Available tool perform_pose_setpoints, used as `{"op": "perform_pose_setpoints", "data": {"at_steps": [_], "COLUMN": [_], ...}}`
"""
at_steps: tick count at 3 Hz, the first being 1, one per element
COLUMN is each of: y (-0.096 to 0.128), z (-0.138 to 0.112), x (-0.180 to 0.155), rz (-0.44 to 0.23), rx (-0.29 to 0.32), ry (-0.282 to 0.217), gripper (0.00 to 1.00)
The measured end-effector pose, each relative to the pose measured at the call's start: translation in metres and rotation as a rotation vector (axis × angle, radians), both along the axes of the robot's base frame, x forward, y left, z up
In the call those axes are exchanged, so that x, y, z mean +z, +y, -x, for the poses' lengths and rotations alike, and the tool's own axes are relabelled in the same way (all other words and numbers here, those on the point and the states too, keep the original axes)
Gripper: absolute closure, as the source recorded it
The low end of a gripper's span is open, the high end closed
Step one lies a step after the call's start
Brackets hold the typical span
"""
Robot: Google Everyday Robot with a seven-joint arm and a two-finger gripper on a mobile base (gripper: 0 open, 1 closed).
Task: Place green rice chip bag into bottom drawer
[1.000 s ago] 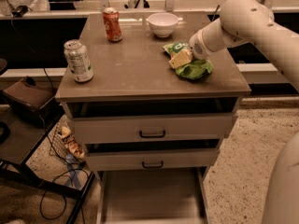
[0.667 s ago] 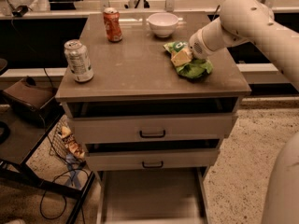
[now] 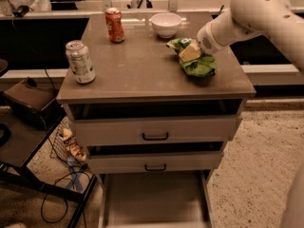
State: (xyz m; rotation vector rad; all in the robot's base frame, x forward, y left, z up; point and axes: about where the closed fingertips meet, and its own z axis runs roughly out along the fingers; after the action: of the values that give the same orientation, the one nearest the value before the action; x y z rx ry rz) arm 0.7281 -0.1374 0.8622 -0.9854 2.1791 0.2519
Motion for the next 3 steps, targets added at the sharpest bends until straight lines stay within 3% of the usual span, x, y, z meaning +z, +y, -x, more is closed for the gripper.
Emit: {"op": "perform_pose_setpoints", "data": {"at_steps": [1, 2, 3], "y": [-0.029, -0.064, -0.101], "z": [0.045, 0.137, 0.203], "x": [0.046, 0.055, 0.020], "rz": [0.064, 0.087, 0.043], "rx": [-0.023, -0.028, -0.015], "ry": [-0.056, -0.027, 0.067], "gripper": [1.00, 1.00, 1.00]}}
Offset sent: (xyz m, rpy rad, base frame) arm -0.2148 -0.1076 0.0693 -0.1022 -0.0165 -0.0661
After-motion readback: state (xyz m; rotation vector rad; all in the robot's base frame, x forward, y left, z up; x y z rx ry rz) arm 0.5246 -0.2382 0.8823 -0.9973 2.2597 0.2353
